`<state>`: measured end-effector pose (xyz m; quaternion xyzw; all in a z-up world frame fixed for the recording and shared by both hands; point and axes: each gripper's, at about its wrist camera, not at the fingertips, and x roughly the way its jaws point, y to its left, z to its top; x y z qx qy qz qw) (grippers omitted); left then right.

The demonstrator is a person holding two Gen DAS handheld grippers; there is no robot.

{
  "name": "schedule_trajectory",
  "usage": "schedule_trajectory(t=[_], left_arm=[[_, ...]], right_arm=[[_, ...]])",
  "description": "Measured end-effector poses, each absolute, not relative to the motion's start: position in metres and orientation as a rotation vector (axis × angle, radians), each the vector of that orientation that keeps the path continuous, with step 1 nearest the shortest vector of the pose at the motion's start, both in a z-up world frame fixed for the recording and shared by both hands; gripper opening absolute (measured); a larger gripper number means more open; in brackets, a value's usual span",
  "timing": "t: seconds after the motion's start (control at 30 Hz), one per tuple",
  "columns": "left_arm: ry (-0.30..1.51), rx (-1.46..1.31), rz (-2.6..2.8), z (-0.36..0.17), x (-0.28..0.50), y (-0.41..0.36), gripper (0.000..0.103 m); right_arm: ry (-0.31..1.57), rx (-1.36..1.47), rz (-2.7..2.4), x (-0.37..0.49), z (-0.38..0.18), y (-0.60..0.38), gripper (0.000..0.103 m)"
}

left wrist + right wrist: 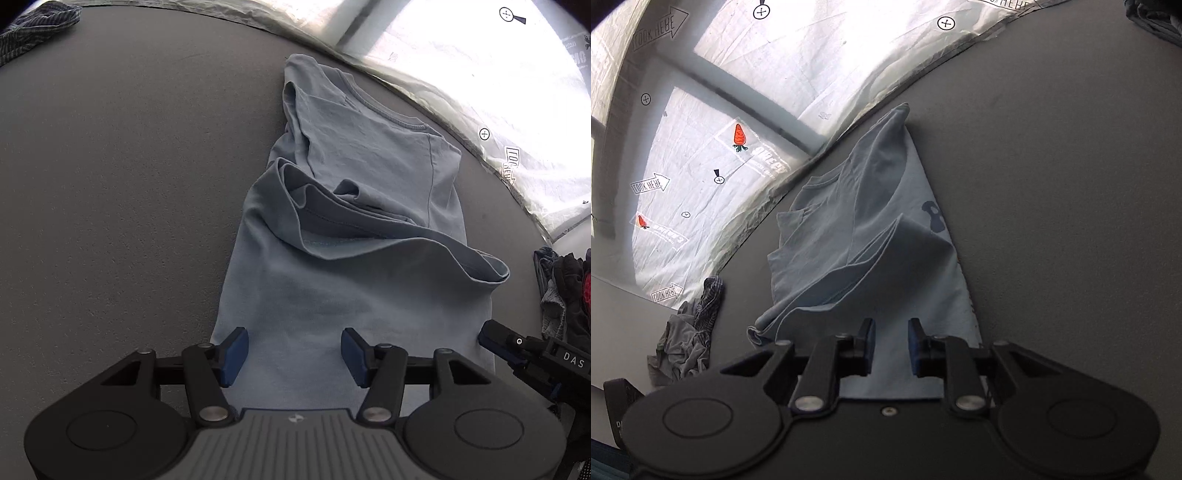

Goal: Fold clothes

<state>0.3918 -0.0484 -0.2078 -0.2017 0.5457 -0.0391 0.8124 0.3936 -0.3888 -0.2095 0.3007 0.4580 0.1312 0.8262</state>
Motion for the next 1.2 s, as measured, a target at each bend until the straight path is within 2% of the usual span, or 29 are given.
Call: schedule_trajectory(t=[0.2,0.47,0.53,0.6,0.7,0.87,0.93,0.97,1.0,1.03,1.13,1.2], left_arm=[[1.129,-0.343,-0.064,-0.208,0.415,-0.052,0.057],[1.099,-0.355,-0.010,-0.208,0.470,-0.042,0.059],[1.115,-0.379,-0.010,-0.215,0.480,-0.038,0.062],[1.083,-0.381,-0.025,-0.217,0.482,-0.039,0.070],[1.063,-0.356,-0.040,-0.220,0.482,-0.045,0.078],[1.053,-0.347,-0.018,-0.217,0.478,-0.050,0.079],[1.016,-0.405,-0.030,-0.213,0.468,-0.044,0.084],[0.994,-0.438,-0.036,-0.210,0.462,-0.039,0.087],[0.977,-0.471,-0.037,-0.207,0.456,-0.035,0.097],[0.964,-0.509,-0.035,-0.204,0.449,-0.029,0.101],[0.936,-0.617,-0.037,-0.199,0.423,-0.011,0.103],[0.936,-0.666,-0.016,-0.198,0.405,-0.003,0.103]], right_arm=[[0.991,0.484,0.301,0.405,-0.213,-0.365,0.021],[0.970,0.501,0.225,0.449,-0.222,-0.372,0.020],[0.975,0.507,0.201,0.459,-0.226,-0.377,0.020],[0.985,0.510,0.189,0.468,-0.232,-0.378,0.015],[0.968,0.517,0.197,0.474,-0.233,-0.378,0.015],[0.960,0.500,0.193,0.474,-0.232,-0.374,0.016],[0.964,0.520,0.183,0.470,-0.230,-0.375,0.019],[0.961,0.536,0.179,0.466,-0.229,-0.377,0.024],[0.955,0.554,0.175,0.461,-0.227,-0.379,0.030],[0.943,0.576,0.171,0.454,-0.225,-0.382,0.033],[0.914,0.638,0.167,0.430,-0.221,-0.392,0.043],[0.899,0.689,0.165,0.411,-0.221,-0.400,0.061]])
